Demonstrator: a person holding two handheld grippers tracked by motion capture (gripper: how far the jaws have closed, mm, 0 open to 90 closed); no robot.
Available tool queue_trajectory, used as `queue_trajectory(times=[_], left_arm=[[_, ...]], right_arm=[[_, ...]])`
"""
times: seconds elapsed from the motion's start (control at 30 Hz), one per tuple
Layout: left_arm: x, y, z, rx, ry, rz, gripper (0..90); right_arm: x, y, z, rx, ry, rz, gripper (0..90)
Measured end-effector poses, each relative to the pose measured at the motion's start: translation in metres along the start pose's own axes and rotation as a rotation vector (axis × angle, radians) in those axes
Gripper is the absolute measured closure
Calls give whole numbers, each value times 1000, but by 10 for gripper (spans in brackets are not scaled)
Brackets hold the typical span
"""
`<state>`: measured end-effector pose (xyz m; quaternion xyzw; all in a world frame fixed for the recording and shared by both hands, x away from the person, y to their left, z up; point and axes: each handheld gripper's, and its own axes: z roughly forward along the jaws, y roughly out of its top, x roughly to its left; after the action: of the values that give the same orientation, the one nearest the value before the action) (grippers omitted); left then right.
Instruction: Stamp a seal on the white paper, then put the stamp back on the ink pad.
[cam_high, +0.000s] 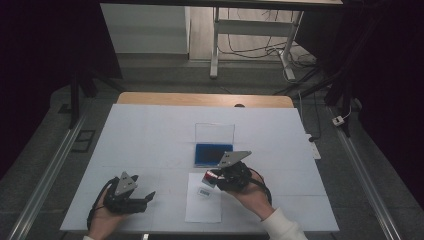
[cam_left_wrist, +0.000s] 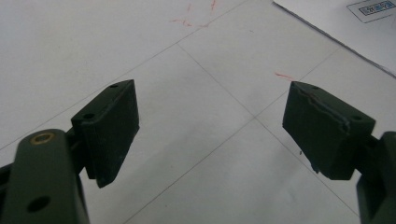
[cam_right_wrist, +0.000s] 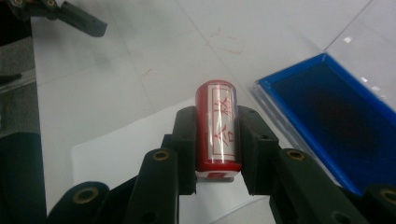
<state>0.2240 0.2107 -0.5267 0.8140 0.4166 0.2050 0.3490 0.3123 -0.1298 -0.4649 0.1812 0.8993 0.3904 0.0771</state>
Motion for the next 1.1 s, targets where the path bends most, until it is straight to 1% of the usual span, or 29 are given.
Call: queue_trajectory(times=[0.3, 0.47, 0.57, 0.63, 0.8, 0.9, 1.0, 1.1], left_arm=[[0, 0, 0, 0, -1, 2, 190], [0, 0, 1, 4, 0, 4, 191], [1, 0, 1, 4, -2, 4, 191], [0, 0, 1, 5, -2, 5, 191], [0, 0, 1, 3, -2, 6, 191], [0, 0, 1, 3, -2, 5, 191], [0, 0, 1, 2, -2, 4, 191], [0, 0, 0, 0, -2, 4, 191]], right_arm=[[-7, 2, -14, -40, -23, 16, 701], [-11, 3, -19, -52, -34, 18, 700], [-13, 3, -22, -59, -44, 29, 700], [-15, 3, -24, -63, -56, 28, 700], [-19, 5, -30, -79, -71, 35, 700], [-24, 6, -30, -85, -80, 45, 700], [-31, 6, -28, -90, -97, 56, 701], [-39, 8, -25, -99, -103, 70, 700]])
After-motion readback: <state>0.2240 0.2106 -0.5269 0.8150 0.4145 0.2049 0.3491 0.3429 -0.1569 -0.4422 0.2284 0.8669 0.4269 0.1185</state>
